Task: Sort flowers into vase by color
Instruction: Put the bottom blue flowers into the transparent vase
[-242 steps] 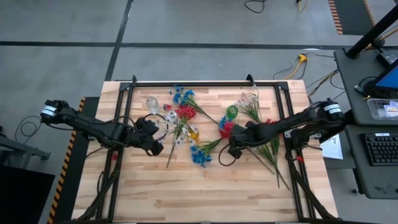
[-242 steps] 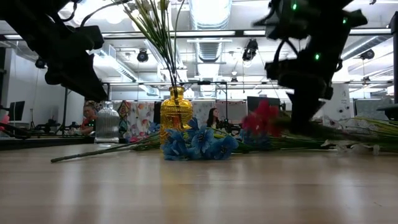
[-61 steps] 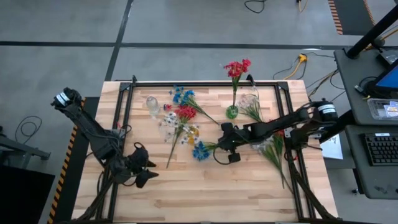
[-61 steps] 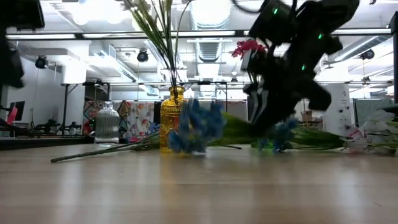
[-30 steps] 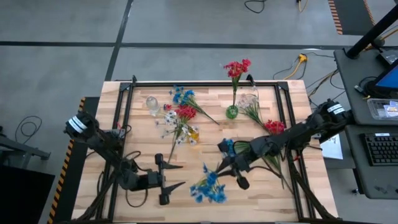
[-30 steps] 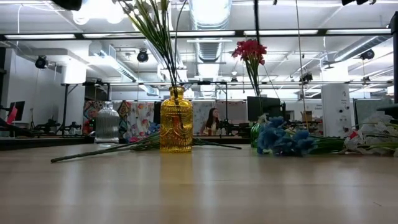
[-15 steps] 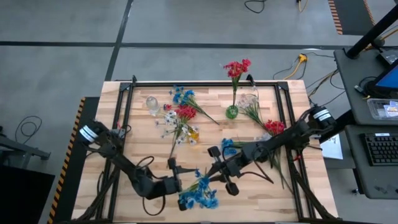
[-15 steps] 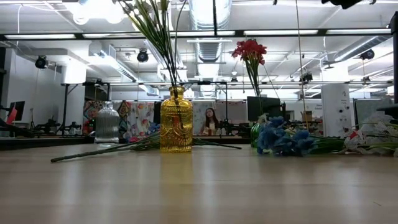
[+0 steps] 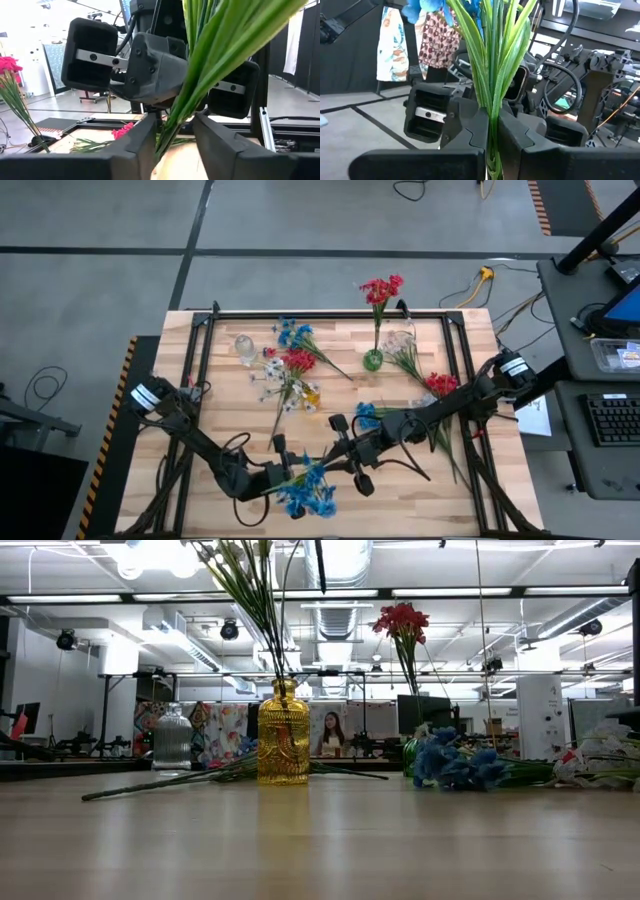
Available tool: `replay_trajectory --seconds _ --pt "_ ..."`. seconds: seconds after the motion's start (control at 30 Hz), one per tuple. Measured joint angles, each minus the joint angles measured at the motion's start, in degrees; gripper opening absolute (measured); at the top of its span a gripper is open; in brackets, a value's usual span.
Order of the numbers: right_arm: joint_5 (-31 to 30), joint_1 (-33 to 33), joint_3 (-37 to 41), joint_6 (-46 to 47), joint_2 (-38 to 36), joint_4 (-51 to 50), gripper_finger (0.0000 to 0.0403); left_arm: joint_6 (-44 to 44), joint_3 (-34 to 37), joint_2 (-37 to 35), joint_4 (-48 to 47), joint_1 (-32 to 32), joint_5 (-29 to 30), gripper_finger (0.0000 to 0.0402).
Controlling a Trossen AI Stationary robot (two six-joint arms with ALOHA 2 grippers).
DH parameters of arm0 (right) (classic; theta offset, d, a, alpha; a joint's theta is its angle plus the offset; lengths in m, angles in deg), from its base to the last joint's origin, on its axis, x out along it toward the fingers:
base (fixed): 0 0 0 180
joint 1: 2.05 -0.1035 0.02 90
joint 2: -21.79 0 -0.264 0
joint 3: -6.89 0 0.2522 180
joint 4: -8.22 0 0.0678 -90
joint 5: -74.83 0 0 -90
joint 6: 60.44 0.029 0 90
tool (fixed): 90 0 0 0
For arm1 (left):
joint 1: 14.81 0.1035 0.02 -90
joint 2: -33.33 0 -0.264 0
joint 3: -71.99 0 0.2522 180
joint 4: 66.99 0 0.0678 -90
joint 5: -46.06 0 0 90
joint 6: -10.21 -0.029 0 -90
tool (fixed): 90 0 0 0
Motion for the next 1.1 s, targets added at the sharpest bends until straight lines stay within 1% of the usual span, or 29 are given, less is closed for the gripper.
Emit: replay_trajectory --seconds 0.17,0.23,0.37,0.5,0.6,0.67,0.8,0.87,1.1 --pt "-0.19 -0.02 -0.05 0.82 0.00 -0.95 0.0031 -0.50 -0.86 0.00 -0.34 -0.02 0.35 0.0023" --pt "-0.37 -0.02 -0.07 1.89 -0.01 -0.93 0.0040 -0.45 -0.86 0.00 -0.32 -0.06 0.37 0.0007" --pt "-0.59 -0.02 -0.07 3.05 -0.63 -2.31 0.0071 -0.29 -0.86 -0.23 -0.06 -0.31 0.21 0.0007" --pt "-2.68 -0.02 -0.07 4.17 -3.33 -7.71 0.0114 -0.53 -0.88 -1.14 0.09 -1.54 4.11 0.0002" --pt "-5.11 -0.13 -0.06 5.27 -6.24 -13.50 0.0145 -1.73 -0.92 -2.27 0.12 -2.92 6.73 0.0001" --pt "-6.77 -0.15 -0.07 5.54 -8.47 -17.54 0.0162 -3.14 -0.92 -3.60 -0.02 -3.97 9.59 0.0001" --pt "-9.35 -0.26 -0.05 5.83 -13.06 -25.60 0.0187 -7.82 -0.92 -8.63 0.12 -5.97 15.28 0.0000" --pt "-10.59 -0.28 -0.05 6.20 -15.26 -29.44 0.0193 -11.03 -0.92 -11.78 0.09 -6.75 16.89 0.0000" --pt "-11.02 -0.37 -0.05 8.50 -20.64 -42.20 0.0191 -21.62 -1.19 -25.36 -0.42 -7.91 16.48 0.0000"
